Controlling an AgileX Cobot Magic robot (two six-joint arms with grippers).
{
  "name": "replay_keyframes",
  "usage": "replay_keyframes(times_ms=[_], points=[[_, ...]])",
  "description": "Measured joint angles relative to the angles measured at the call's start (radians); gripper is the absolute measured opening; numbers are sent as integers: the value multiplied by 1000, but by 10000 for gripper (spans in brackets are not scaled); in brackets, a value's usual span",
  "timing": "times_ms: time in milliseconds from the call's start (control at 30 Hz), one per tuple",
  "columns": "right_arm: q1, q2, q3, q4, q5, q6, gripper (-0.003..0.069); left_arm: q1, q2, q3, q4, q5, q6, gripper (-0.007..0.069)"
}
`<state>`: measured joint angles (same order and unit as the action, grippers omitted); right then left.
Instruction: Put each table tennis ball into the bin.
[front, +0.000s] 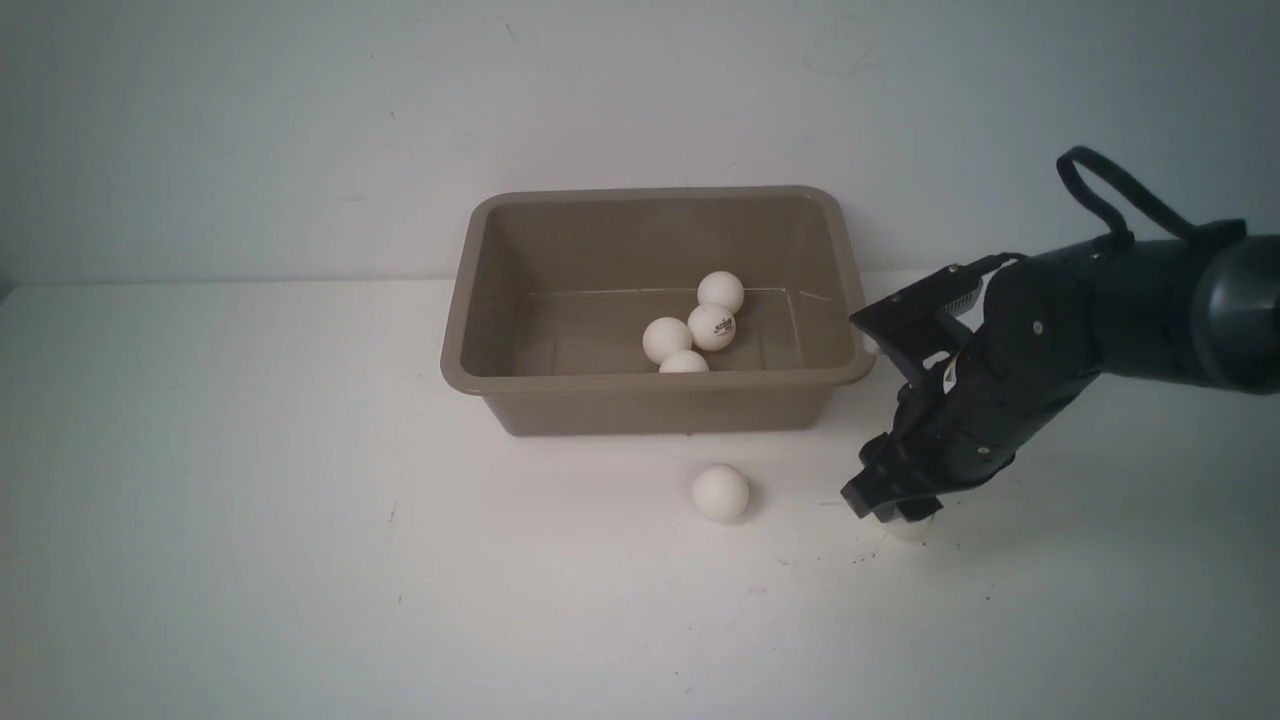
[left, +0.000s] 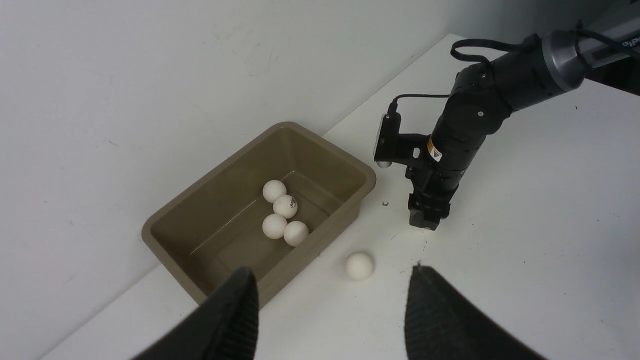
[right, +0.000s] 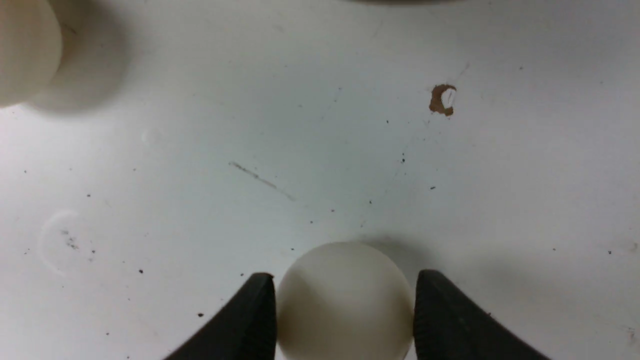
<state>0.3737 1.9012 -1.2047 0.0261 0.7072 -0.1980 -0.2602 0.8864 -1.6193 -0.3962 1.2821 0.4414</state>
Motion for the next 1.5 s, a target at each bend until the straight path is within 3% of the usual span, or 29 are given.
replay_keyframes(times_ms=[500, 1067, 1300, 1500], points=[[0, 40, -10, 5, -31, 12, 359, 0, 0, 0, 0, 0, 0, 363], [0, -150, -6, -50, 96, 36, 359, 0, 0, 0, -1, 0, 0, 363], [23, -147, -217, -26, 106, 23, 359, 0, 0, 0, -1, 0, 0, 363], [58, 8, -454, -2, 135, 20, 359, 0, 0, 0, -1, 0, 0, 363]])
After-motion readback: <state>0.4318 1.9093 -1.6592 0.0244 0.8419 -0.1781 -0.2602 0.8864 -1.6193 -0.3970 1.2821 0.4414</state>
